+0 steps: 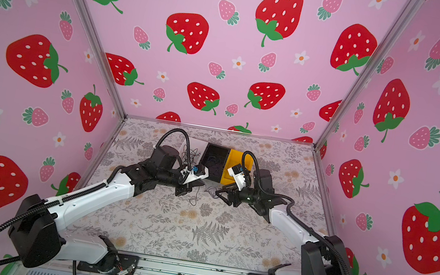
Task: Untangle and sort cables by color
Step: Straighten the cable.
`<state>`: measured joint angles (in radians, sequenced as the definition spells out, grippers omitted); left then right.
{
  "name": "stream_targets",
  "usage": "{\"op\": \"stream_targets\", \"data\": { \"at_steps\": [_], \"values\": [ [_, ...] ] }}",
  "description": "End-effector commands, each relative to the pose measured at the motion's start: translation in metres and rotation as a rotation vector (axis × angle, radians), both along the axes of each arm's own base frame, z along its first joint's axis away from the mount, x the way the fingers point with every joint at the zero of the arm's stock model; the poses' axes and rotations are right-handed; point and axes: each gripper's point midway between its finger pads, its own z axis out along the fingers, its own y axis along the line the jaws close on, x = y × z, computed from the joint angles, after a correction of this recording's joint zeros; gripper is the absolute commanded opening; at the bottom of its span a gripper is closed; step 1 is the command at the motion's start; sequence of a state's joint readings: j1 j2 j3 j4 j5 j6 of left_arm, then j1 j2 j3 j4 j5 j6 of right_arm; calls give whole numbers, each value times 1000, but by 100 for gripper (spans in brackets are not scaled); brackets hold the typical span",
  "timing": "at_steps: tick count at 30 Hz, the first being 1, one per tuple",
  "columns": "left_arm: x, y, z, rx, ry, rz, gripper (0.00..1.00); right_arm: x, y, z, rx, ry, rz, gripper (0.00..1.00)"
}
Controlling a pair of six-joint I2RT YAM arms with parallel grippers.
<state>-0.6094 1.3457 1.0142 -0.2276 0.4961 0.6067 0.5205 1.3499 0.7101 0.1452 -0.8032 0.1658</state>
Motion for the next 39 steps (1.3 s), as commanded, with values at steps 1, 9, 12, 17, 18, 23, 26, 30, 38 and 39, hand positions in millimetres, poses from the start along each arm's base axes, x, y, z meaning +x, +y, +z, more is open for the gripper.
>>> {"op": "stream_targets", "data": {
  "at_steps": [1,9,12,17,18,23,26,30,38,39],
  "values": [
    [2,-9,16,-2,-56,-37,0,-3,9,15,42,-56,66,54],
    [1,-13,21,0,-89,-49,0,-10,18,19,59,-45,121,50],
    [2,-13,23,1,-100,-50,0,-8,20,12,41,-26,122,51],
    [4,-14,28,-4,-117,-52,0,-8,23,8,26,-15,129,49],
    [5,-15,29,-7,-120,-52,0,-8,25,7,24,-13,130,48],
    [7,-17,39,-28,-151,-46,0,-13,32,2,21,19,179,40],
    [9,-17,41,-31,-162,-43,0,-15,35,1,18,21,197,40],
    [8,-17,40,-28,-162,-44,0,-14,35,4,21,12,192,38],
    [6,-11,36,-13,-159,-25,0,-4,30,12,9,-46,118,5],
    [4,-8,34,-7,-157,-19,0,-1,29,17,18,-64,98,4]
  ]
}}
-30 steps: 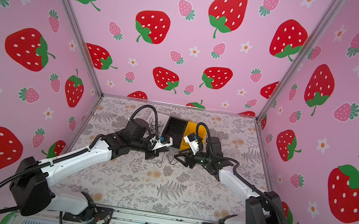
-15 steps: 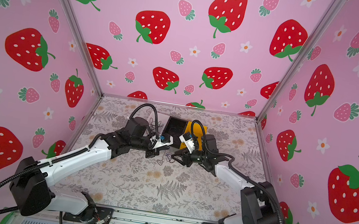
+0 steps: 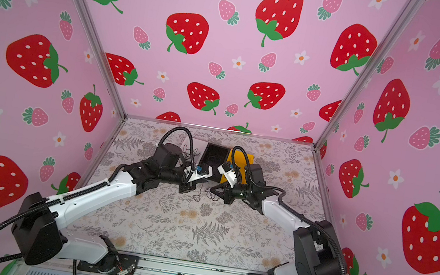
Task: Untangle and sort cables by color
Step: Straighten the cable.
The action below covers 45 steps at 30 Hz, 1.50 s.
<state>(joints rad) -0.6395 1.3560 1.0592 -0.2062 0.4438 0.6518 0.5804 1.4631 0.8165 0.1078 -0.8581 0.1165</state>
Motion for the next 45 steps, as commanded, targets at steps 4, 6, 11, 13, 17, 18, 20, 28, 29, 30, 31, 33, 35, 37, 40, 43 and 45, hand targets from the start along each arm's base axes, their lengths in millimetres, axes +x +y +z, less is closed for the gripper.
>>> {"op": "stream_targets", "data": {
  "at_steps": [4,6,11,13,17,18,20,28,29,30,31,33,35,37,40,43,45],
  "values": [
    [-9,18,7,4,-49,36,0,24,-16,48,111,-146,-149,0],
    [-10,26,4,1,-40,62,0,31,-26,62,158,-172,-208,0],
    [-12,43,-3,0,-26,106,0,48,-46,84,184,-231,-325,0],
    [-13,47,-6,4,-18,121,0,56,-56,93,204,-248,-387,0],
    [-10,53,-10,11,-10,147,0,61,-76,112,280,-278,-479,0],
    [-10,54,-12,14,-4,151,0,62,-80,117,294,-285,-497,0],
    [-9,57,-13,17,3,160,0,63,-86,121,304,-292,-524,0],
    [-7,65,-22,50,14,188,0,66,-116,123,323,-306,-669,0],
    [-7,66,-23,56,16,191,0,65,-120,123,327,-309,-688,0],
    [-6,67,-24,60,15,196,0,64,-124,124,331,-315,-699,1],
    [-5,68,-25,65,13,202,0,64,-128,124,335,-319,-714,3],
    [-4,69,-24,66,11,205,0,63,-131,123,333,-321,-722,5],
    [-3,69,-22,62,6,209,0,61,-128,119,311,-319,-698,7],
    [0,71,-21,67,-1,224,0,60,-129,114,287,-316,-690,8],
    [2,75,-21,74,-7,244,0,56,-133,110,278,-321,-698,10],
    [0,76,-17,61,-4,242,0,56,-139,87,195,-277,-728,10],
    [-3,74,-18,56,8,225,0,48,-142,80,175,-257,-723,11]
  ]
}}
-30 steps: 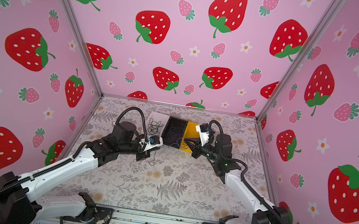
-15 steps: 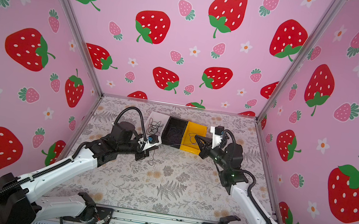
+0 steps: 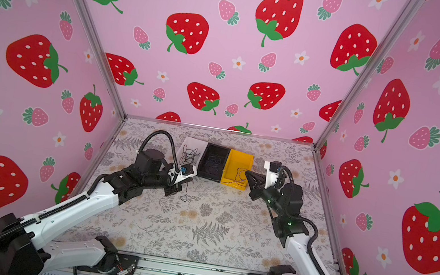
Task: Untangle and sort cables by color
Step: Straighten the cable.
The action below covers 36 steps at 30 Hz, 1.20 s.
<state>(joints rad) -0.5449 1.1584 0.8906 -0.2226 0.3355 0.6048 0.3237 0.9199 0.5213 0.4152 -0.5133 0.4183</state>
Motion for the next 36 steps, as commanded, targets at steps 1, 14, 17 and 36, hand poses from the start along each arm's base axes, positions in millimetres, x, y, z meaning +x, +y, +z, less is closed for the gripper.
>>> {"op": "stream_targets", "data": {
  "at_steps": [1,14,17,36],
  "values": [
    [-7,8,-10,25,34,4,0,-3,-14,-26,-51,66,-61,13],
    [-16,1,-18,18,102,-41,0,-6,-35,-86,-173,206,-168,12],
    [-18,-3,-12,-1,93,-52,0,-14,-14,-99,-183,253,-21,27],
    [7,-51,90,-158,-72,-62,0,-29,55,-125,-293,175,290,66]
  ]
}}
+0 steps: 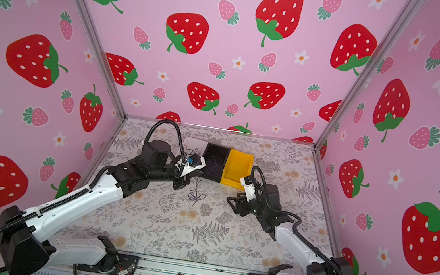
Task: Untangle and sort cables by color
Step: Straighten the cable.
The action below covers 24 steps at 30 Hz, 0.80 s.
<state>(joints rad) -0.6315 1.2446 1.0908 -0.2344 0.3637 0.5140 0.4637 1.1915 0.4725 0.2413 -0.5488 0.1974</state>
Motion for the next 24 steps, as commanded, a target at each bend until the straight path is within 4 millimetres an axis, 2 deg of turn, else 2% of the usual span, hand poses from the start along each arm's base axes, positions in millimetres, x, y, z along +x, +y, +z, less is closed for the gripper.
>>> {"op": "stream_targets", "data": {
  "at_steps": [1,7,12,19,24],
  "values": [
    [7,-7,40,-59,-71,10,0,4,14,19,41,-104,76,67],
    [7,-15,74,-99,-130,-4,0,12,25,31,94,-142,104,68],
    [6,-26,93,-111,-173,-24,0,15,35,48,138,-174,148,69],
    [-3,-45,110,-123,-220,-66,0,26,37,68,185,-231,111,71],
    [-9,-46,116,-124,-241,-70,0,20,44,88,243,-274,159,69]
  ]
}}
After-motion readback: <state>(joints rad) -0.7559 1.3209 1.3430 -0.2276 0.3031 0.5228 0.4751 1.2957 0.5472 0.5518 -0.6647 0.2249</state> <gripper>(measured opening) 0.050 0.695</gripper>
